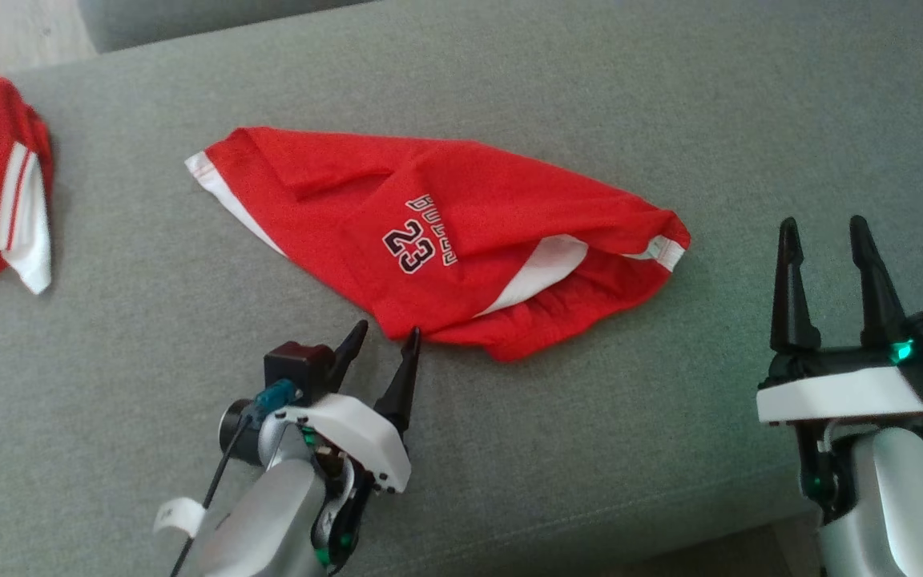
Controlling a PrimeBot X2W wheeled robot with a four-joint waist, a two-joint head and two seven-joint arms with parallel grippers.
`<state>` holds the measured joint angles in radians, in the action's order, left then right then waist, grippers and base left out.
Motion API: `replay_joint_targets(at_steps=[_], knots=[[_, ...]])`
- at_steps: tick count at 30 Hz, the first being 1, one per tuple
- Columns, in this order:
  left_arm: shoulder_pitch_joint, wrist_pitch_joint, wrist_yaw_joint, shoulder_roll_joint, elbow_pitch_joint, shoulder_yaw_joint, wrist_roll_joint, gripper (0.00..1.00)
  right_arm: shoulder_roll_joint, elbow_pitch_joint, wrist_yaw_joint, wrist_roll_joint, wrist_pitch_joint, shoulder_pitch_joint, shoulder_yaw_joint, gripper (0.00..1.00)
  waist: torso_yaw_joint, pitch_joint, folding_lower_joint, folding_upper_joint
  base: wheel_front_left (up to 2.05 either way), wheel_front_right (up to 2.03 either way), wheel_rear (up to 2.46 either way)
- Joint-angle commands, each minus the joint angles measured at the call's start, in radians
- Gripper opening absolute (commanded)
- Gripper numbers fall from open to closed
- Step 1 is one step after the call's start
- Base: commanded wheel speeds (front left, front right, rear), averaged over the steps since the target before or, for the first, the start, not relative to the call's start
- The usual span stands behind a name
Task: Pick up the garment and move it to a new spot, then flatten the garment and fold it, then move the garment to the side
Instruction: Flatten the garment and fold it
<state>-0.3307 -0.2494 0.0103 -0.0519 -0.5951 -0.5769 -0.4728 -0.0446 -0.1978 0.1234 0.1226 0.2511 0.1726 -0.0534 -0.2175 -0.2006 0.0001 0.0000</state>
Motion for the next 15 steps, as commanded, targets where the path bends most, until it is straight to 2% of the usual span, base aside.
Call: replay_joint_targets(at_steps=[1,9,10,11,12,13,14,15], knots=[[-0.045,-0.012,0.005,0.002,0.013,0.021,-0.008,1.00,-0.006,0.050,0.007,0.009,0.011,0.007,0.033,1.00,-0.011,-0.017,-0.0001,0.0000,0.00,0.00,0.00],[-0.071,-0.012,-0.018,0.002,0.060,-0.010,-0.024,1.00,-0.006,0.098,0.007,0.010,0.011,0.004,0.031,1.00,-0.005,-0.035,-0.0001,0.0000,0.00,0.00,0.00],[-0.071,-0.012,-0.022,0.002,0.067,-0.016,-0.027,0.83,-0.006,0.100,0.007,0.010,0.011,0.004,0.031,1.00,-0.004,-0.035,-0.0001,0.0000,0.00,0.00,0.00],[-0.071,-0.012,-0.025,0.002,0.072,-0.022,-0.027,0.47,-0.006,0.101,0.007,0.010,0.011,0.004,0.031,1.00,-0.003,-0.035,-0.0001,0.0000,0.00,0.00,0.00],[-0.074,-0.012,-0.027,0.002,0.077,-0.028,-0.024,0.32,-0.006,0.102,0.007,0.011,0.011,0.004,0.032,1.00,-0.003,-0.035,-0.0001,0.0000,0.00,0.00,0.00],[-0.076,-0.012,-0.027,0.002,0.083,-0.031,-0.020,0.12,-0.006,0.103,0.007,0.012,0.011,0.005,0.032,1.00,-0.003,-0.035,-0.0001,0.0000,0.00,0.00,0.00],[-0.079,-0.012,-0.026,0.002,0.094,-0.031,-0.015,0.00,-0.006,0.105,0.007,0.014,0.011,0.005,0.033,1.00,-0.002,-0.035,-0.0001,0.0000,0.00,0.00,0.00],[-0.080,-0.012,-0.025,0.002,0.108,-0.028,-0.009,0.00,-0.006,0.106,0.007,0.014,0.011,0.006,0.032,1.00,-0.002,-0.035,-0.0001,0.0000,0.00,0.00,0.00]])
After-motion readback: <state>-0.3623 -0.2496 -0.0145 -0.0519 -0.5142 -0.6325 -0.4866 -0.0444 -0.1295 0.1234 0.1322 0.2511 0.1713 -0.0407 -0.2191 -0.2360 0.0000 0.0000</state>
